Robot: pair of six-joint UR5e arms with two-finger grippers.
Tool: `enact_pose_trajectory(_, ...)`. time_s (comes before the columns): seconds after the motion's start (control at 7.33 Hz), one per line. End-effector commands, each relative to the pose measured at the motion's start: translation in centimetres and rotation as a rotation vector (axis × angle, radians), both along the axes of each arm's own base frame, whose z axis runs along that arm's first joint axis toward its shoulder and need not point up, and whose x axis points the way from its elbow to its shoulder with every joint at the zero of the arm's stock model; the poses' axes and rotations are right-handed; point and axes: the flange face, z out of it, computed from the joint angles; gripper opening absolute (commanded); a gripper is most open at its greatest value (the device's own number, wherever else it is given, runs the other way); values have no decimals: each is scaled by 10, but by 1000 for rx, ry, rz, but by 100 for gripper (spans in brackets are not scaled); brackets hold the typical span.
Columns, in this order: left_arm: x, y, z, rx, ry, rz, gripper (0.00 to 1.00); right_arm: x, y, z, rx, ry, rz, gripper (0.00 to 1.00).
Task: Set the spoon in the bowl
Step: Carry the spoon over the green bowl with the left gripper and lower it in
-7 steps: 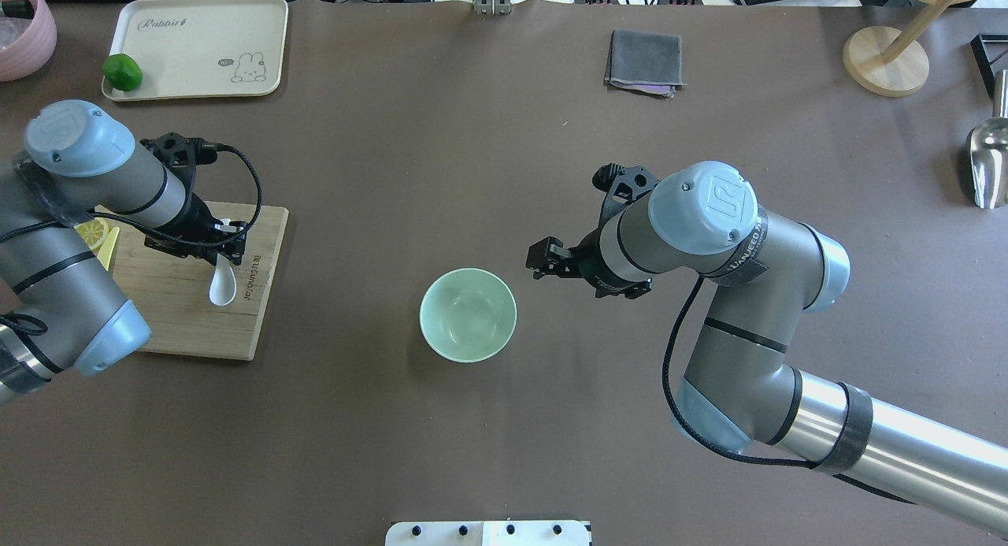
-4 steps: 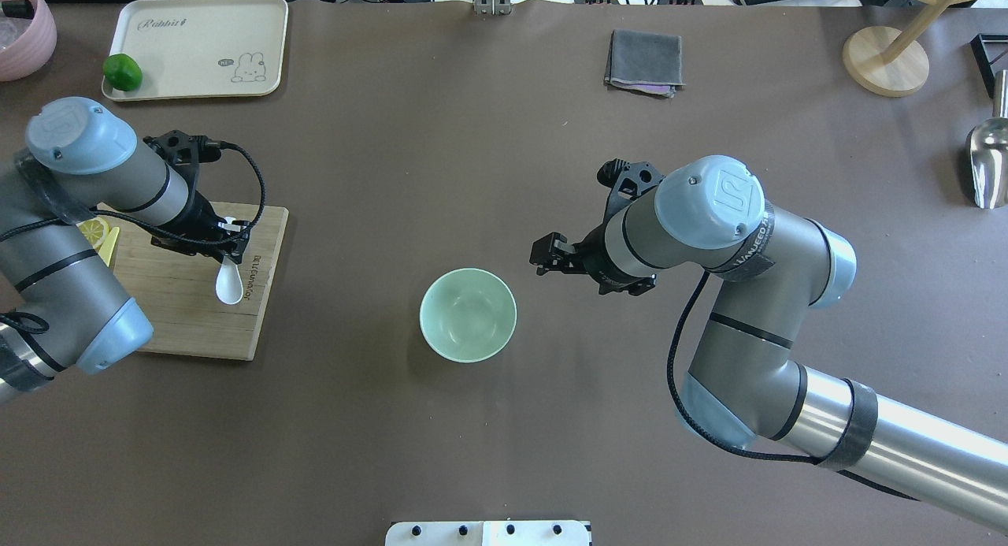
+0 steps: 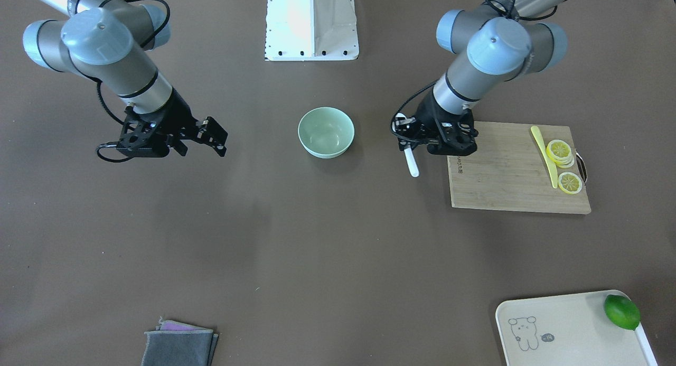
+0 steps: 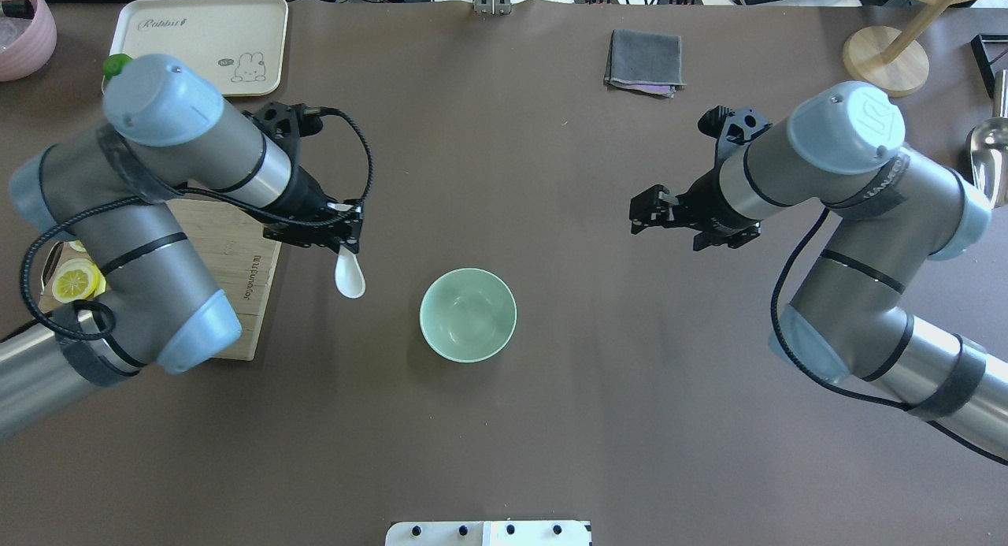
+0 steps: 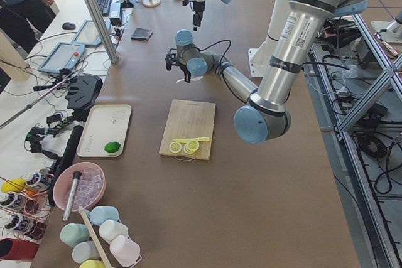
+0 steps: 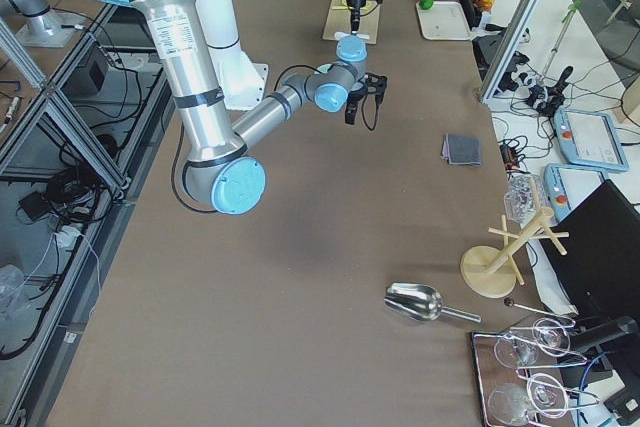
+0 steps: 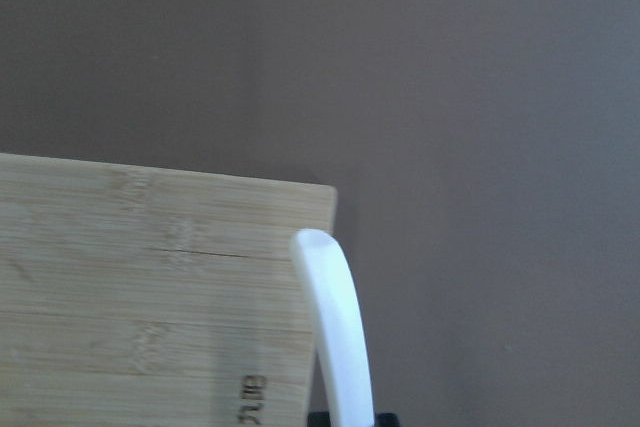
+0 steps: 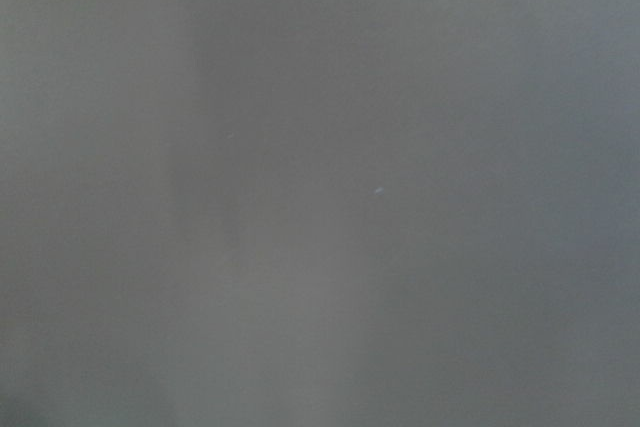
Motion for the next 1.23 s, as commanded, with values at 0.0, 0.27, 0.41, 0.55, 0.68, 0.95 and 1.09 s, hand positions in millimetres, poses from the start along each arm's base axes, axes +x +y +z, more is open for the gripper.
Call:
enact_pose_trajectory(0.0, 72, 47, -64, 29, 40, -7, 0, 65, -15, 54, 34, 44, -28, 100)
enact_pose_trajectory(0.27, 87, 41, -75, 36, 39, -5, 0, 88, -16, 79, 48, 71, -42, 100)
enact_pose_trajectory(0.41, 90, 41, -68, 36, 29, -2, 32, 92, -14, 88, 46, 82, -45, 100)
enact_pose_trajectory(0.55, 90, 40, -66, 39, 25, -4, 98, 98, -14, 94, 42, 89, -42, 100)
enact_pose_trajectory(0.68, 82, 39, -72, 46, 35, -13, 98, 107, -14, 103, 58, 104, -52, 100)
enact_pose_trajectory(0.95, 19, 8, -66, 64, 16, -20, 98, 146, -17, 132, 92, 129, -79, 100)
enact_pose_trajectory(1.09, -40, -10, -52, 132, -60, 5, 98, 179, -16, 157, 129, 162, -103, 100)
